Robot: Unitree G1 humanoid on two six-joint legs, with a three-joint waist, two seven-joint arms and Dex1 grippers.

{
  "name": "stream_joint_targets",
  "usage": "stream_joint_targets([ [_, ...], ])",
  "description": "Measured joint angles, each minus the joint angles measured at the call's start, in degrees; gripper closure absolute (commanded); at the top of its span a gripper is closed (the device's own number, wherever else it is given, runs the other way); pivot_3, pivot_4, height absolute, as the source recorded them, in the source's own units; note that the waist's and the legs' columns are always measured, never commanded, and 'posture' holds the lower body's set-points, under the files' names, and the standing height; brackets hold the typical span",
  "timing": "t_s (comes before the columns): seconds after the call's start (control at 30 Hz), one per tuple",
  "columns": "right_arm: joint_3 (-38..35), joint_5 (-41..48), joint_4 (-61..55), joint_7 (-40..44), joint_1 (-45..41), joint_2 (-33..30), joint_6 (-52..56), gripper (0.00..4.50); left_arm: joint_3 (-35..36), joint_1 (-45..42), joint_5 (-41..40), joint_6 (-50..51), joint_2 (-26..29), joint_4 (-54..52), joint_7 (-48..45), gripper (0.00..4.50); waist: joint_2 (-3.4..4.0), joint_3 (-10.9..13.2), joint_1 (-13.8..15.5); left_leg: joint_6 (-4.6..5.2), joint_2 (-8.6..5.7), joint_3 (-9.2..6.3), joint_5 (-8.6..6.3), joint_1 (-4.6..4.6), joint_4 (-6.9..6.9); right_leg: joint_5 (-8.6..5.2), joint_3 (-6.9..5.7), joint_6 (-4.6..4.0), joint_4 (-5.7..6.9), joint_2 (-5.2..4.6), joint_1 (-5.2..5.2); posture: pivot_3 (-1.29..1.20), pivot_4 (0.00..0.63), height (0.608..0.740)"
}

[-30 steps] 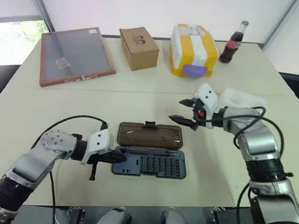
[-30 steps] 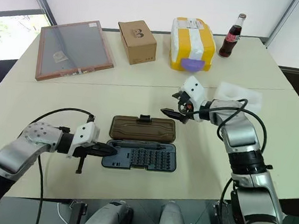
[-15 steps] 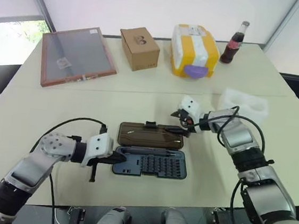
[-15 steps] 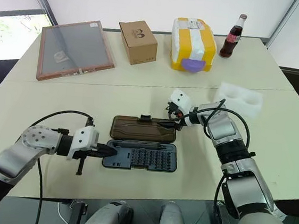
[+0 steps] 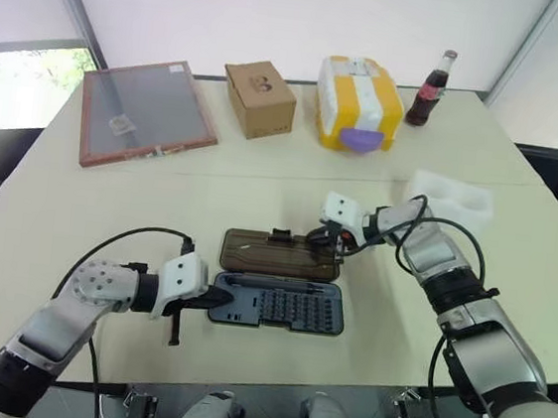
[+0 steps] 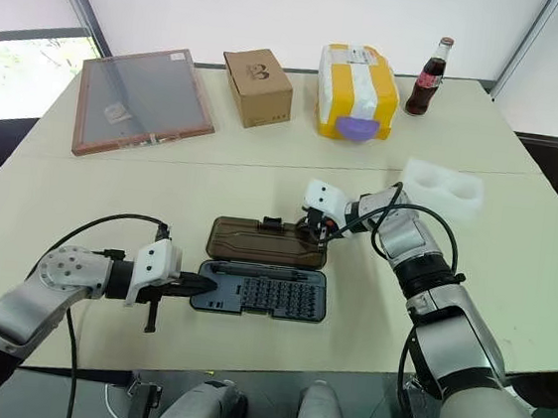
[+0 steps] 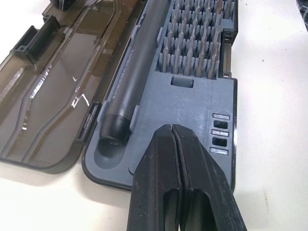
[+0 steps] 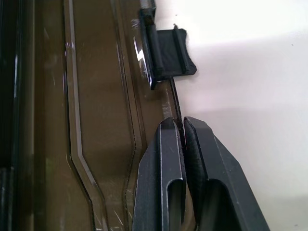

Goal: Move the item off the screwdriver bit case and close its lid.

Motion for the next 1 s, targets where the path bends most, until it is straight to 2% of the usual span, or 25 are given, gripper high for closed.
stream_joint_targets([
  [0.1, 0.81, -1.79, 1.09, -1.66, 0.14, 0.06, -6.01, 4.47, 0.08, 0.68, 0.00, -0.55, -0.04, 0.20, 0.20, 4.50, 0.03, -0.22, -0.04, -0.01, 0.01, 0.00, 0.00, 0.03, -0.04, 0.00, 0.01, 0.00, 0.00, 0.00, -0.01, 0.00, 0.150, 0.740],
  [0.2, 1.61, -5.43, 0.71, -7.19, 1.39, -0.17, -14.63, 4.47, 0.24, 1.10, -0.02, -0.75, -0.23, 0.08, 0.28, 4.50, 0.07, -0.20, -0.04, -0.03, 0.01, 0.03, 0.01, 0.00, -0.03, 0.00, 0.02, 0.00, 0.01, 0.02, -0.04, 0.00, 0.150, 0.740],
  [0.3, 0.66, -7.53, -5.89, -11.77, 4.42, -2.95, -19.26, 4.47, 0.25, 1.09, -0.16, -0.70, -0.73, -0.10, 0.29, 4.50, 0.24, -0.10, 0.23, -0.05, -0.01, 0.05, 0.02, -0.14, 0.07, 0.00, 0.03, 0.00, 0.03, 0.02, -0.15, 0.00, 0.150, 0.740],
  [0.57, -5.45, -9.11, -30.02, -17.67, 16.12, -8.01, -13.99, 4.47, -0.51, -0.76, 0.23, -1.16, -0.36, 0.31, -0.19, 4.50, 0.31, -0.05, 1.56, -0.02, -0.01, 0.05, 0.00, -0.28, 0.04, 0.00, 0.04, 0.00, 0.01, 0.01, -0.30, 0.00, 0.150, 0.740],
  [0.8, -5.90, -11.20, -35.73, -20.44, 19.39, -7.97, -10.79, 4.47, -0.34, -2.54, -0.87, 2.33, -0.95, 0.07, -0.67, 4.50, 0.30, -0.05, 1.52, -0.01, -0.01, 0.07, 0.00, -0.27, 0.04, 0.00, 0.05, 0.00, -0.04, 0.01, -0.27, 0.00, 0.150, 0.740],
  [0.9, -5.94, -12.06, -35.38, -21.29, 19.46, -8.02, -10.50, 4.47, 2.24, -2.33, -6.89, 10.57, -2.94, -1.70, 1.34, 4.50, 0.17, 0.20, 1.46, -0.01, 0.00, 0.06, 0.00, -0.34, 0.04, 0.00, 0.05, 0.00, -0.02, 0.03, -0.34, 0.00, 0.150, 0.740],
  [1.0, -6.04, -12.34, -34.16, -22.34, 19.45, -8.06, -10.83, 4.47, 8.83, -4.10, -20.10, 23.35, -5.33, -6.56, 5.09, 4.50, 0.08, 0.48, 1.42, -0.02, 0.02, 0.04, 0.01, -0.45, 0.06, 0.00, 0.05, 0.00, 0.02, 0.03, -0.46, 0.00, 0.150, 0.740],
])
